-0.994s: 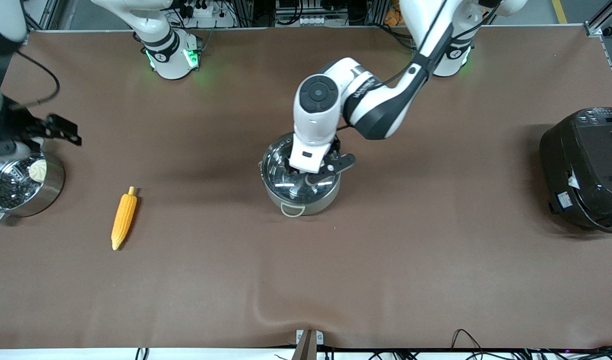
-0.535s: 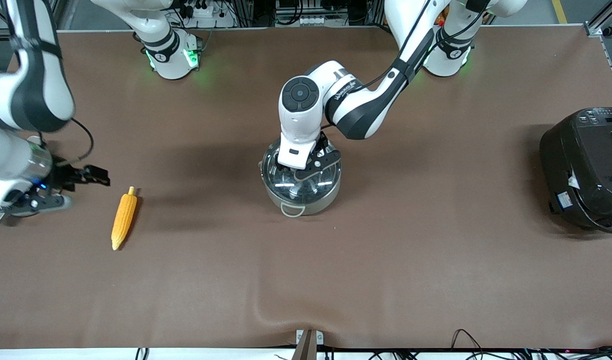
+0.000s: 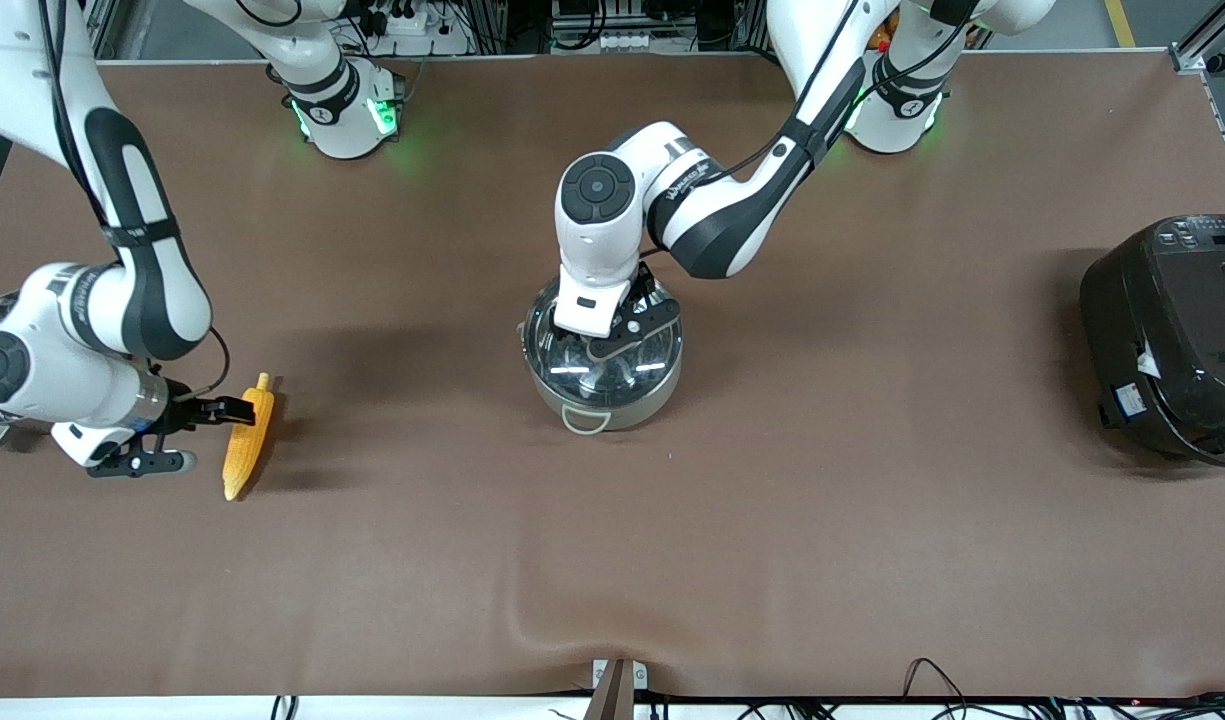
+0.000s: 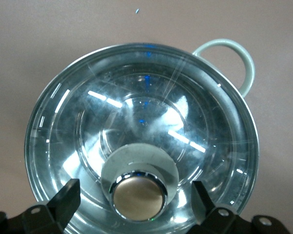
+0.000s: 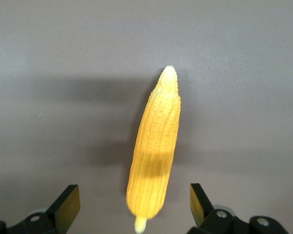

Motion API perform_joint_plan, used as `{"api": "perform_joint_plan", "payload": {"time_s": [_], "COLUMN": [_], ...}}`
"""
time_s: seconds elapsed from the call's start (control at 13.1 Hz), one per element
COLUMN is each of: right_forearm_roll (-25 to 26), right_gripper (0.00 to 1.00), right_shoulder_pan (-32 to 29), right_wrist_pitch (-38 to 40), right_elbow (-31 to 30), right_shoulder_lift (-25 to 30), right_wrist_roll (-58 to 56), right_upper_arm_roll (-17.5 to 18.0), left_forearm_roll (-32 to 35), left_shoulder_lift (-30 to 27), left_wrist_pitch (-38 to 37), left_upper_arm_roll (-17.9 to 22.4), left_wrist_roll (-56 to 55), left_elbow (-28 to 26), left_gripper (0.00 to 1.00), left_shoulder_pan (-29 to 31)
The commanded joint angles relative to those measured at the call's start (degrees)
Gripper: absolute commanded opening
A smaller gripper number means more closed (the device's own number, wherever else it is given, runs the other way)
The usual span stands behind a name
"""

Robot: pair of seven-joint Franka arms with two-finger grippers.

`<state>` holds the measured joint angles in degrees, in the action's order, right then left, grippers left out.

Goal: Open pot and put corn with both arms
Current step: 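Grasp the lid knob with the left gripper while the right gripper grasps the corn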

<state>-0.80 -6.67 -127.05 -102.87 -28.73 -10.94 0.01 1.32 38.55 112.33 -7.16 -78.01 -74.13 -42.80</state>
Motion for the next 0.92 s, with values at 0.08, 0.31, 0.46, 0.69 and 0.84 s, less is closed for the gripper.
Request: {"api": "perform_joint_plan", "payload": {"time_s": [0.08, 0.31, 0.46, 0.69, 0.84], "right_forearm_roll": [0.45, 0.36, 0.54, 0.62, 2.46], "right_gripper": [1.0, 1.0, 1.0, 1.0, 1.0], "right_shoulder_pan": [-1.68, -1.68, -2.29, -2.21, -1.86], "right_wrist_pitch": [-0.48, -0.48, -0.57, -0.48, -0.65], "right_elbow": [4.7, 4.7, 4.61, 4.17, 3.47], "right_shoulder_lift": [-7.2, -8.27, -8.97, -9.58, -9.76], "right_wrist_roll": [0.13, 0.04, -0.05, -0.22, -0.4], "right_upper_arm_roll": [0.61, 0.61, 0.61, 0.61, 0.52], "left_forearm_roll": [1.14, 1.14, 1.14, 1.14, 1.14], "left_shoulder_lift": [0.12, 0.3, 0.3, 0.3, 0.3], "left_wrist_pitch": [-0.36, -0.44, -0.44, -0.44, -0.44], "left_upper_arm_roll": [0.48, 0.48, 0.48, 0.48, 0.48], "left_wrist_roll": [-1.71, -1.79, -2.75, -3.03, -3.03], "left_elbow": [0.48, 0.4, 0.31, 0.31, 0.31], "left_gripper": [0.98, 0.89, 0.85, 0.76, 0.74], "left_shoulder_pan": [-0.79, -0.79, -0.79, -0.79, -0.79]}}
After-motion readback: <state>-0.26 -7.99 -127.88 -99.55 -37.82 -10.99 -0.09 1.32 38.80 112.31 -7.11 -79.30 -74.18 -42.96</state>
